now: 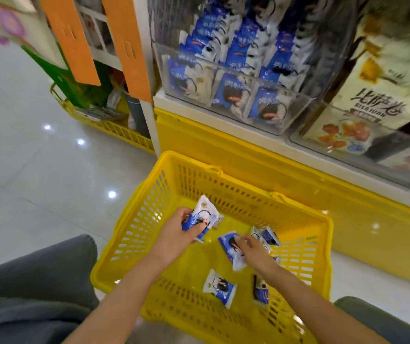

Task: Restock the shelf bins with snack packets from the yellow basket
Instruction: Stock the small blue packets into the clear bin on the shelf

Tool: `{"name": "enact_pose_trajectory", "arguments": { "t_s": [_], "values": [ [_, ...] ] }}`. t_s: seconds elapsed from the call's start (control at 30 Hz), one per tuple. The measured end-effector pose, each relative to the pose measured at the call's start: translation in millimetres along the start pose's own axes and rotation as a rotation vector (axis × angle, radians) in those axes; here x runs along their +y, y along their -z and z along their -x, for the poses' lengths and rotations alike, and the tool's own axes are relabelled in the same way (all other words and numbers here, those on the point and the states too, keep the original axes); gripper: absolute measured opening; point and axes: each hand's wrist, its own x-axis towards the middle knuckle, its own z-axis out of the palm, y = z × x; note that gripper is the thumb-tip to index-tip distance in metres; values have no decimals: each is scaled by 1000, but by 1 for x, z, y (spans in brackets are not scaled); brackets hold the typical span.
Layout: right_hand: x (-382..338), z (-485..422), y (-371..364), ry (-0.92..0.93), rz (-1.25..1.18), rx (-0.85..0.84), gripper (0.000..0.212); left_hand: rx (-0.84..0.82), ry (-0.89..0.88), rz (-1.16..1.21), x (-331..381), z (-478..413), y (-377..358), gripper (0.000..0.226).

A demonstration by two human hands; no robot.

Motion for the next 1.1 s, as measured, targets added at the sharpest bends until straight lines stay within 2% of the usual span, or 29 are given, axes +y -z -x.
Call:
{"name": "enact_pose_trajectory", "arguments": {
  "t_s": [0.07,0.17,0.23,0.33,0.57,0.7,0.83,0.93,1.1],
  "values": [
    [-34,12,3,-18,-150,-8,21,33,-22,91,11,6,-3,19],
    [-75,38,11,51,-404,-149,23,86,-48,237,30,18,-6,18],
    [-100,59,20,120,-472,-242,26,109,-55,388,46,25,-7,12],
    [-133,87,36,235,-493,-322,36,122,-78,520,77,34,1,7],
    [-214,124,67,502,-294,-299,41,75,-257,446,142,48,42,22],
    [-269,124,74,663,-142,-59,46,79,-346,415,169,43,66,15],
    [-318,90,86,680,-67,281,43,147,-389,376,182,27,78,29],
    [-351,55,96,683,63,509,44,181,-378,373,181,15,83,29],
    [-391,2,102,677,255,713,46,206,-380,410,183,-3,93,26]
  ]
}}
